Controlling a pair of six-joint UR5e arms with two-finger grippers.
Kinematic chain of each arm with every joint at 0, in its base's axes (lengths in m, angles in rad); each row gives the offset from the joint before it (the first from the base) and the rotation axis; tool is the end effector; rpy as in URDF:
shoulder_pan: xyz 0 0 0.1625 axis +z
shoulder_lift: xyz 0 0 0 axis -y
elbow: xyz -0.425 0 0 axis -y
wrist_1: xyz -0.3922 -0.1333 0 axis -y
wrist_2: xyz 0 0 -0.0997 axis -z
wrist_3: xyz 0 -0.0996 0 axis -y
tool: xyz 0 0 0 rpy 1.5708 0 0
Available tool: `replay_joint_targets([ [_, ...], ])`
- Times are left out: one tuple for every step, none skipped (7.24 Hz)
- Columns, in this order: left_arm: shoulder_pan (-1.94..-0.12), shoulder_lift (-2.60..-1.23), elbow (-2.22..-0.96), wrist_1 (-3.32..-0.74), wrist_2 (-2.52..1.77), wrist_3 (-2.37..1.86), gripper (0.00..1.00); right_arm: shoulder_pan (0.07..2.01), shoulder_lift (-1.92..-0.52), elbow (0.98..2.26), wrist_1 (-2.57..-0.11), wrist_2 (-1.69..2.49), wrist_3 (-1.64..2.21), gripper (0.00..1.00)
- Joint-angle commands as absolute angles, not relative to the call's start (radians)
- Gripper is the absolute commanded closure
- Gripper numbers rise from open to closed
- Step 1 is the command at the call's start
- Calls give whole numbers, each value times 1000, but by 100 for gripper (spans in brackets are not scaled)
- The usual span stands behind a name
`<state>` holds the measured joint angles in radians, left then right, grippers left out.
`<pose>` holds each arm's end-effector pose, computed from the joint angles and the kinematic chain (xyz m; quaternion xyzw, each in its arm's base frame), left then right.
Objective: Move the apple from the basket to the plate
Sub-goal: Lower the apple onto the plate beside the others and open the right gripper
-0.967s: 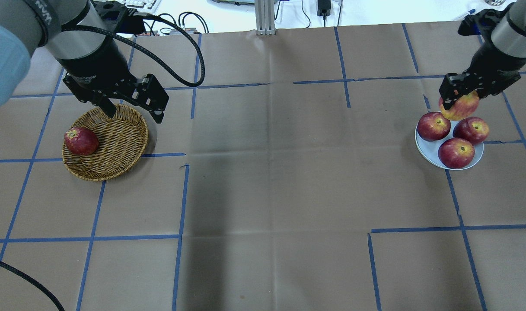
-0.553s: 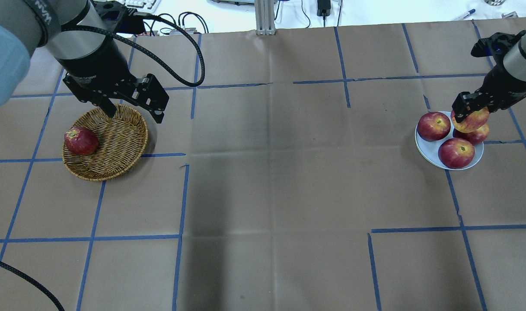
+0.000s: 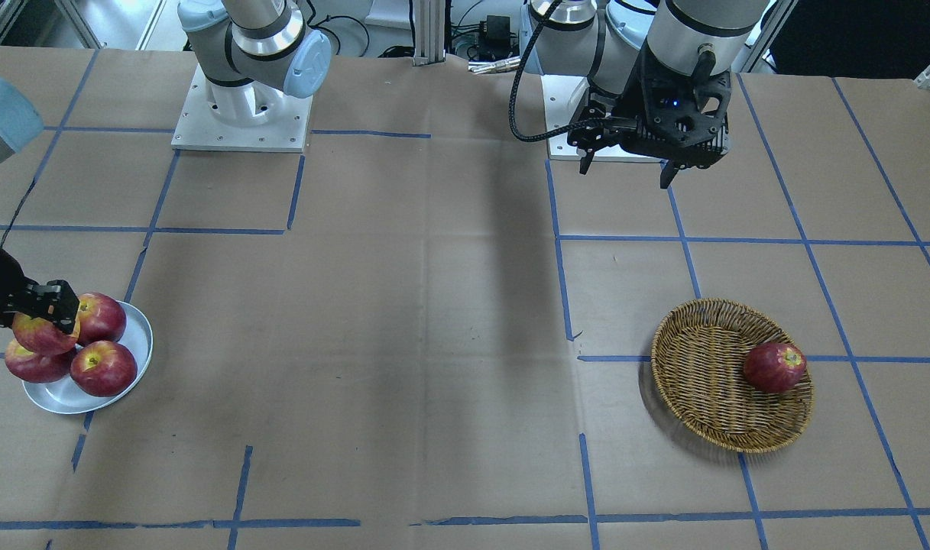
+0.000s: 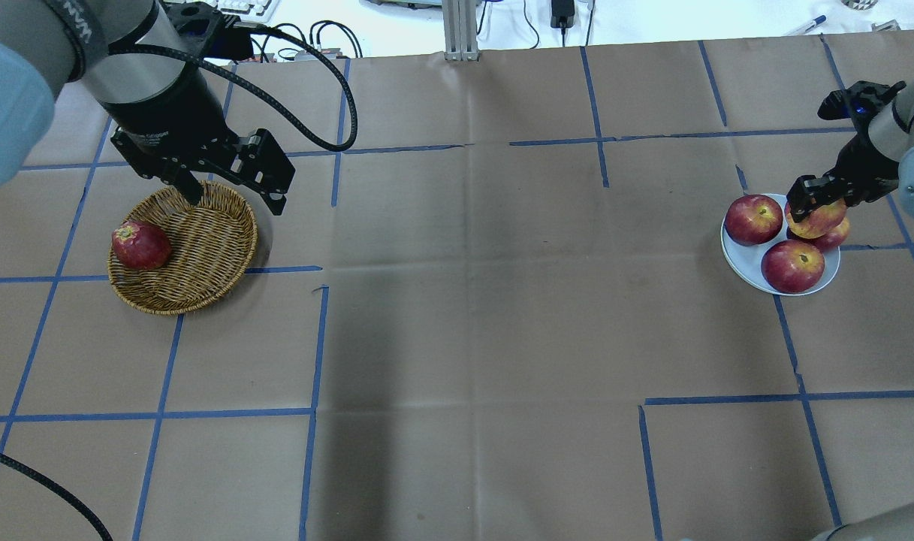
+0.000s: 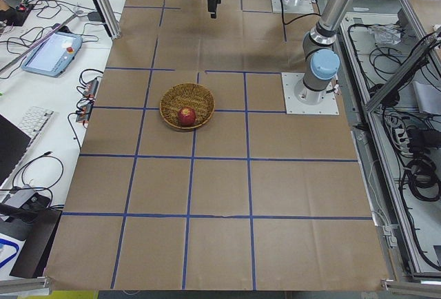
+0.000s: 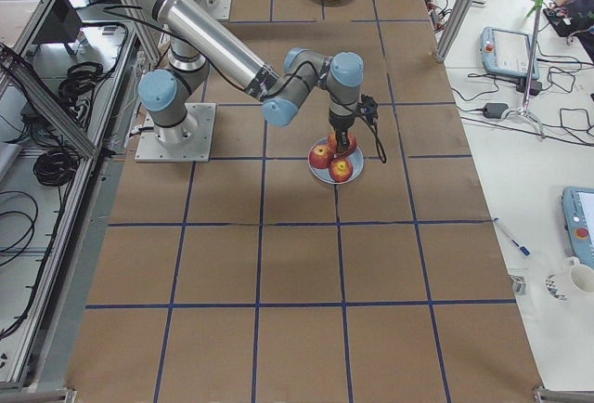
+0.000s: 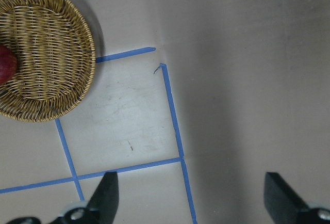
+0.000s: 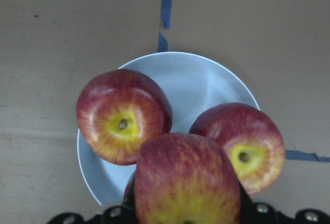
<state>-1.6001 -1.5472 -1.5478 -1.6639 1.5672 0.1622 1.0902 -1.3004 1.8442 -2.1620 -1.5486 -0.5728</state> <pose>-0.1476 -0.4726 0.5015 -0.0955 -0.9952 -0.0231 0.0033 -0.1357 -0.5534 0.2744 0.0463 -0.9986 0.0261 0.0023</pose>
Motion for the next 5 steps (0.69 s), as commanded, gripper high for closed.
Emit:
replay_joint_targets([
  [-1601, -1548, -1548, -1667, 1568, 161, 1, 1091, -1298, 1847, -2165, -1546, -572, 45],
  [-1601, -1548, -1548, -1667, 1568, 161, 1, 1095, -1298, 1847, -2161, -1546, -571, 44],
  [-1601, -1548, -1548, -1667, 1568, 161, 1, 1095, -1298, 1847, -2158, -1548, -572, 5],
  [-1601, -1546, -1548, -1667, 1568, 161, 1, 1094, -1299, 1842, -2140, -1555, -571, 0],
  [-1600, -1548, -1548, -1667, 1568, 161, 1, 1092, -1304, 1838, -2135, -1557, -571, 0],
])
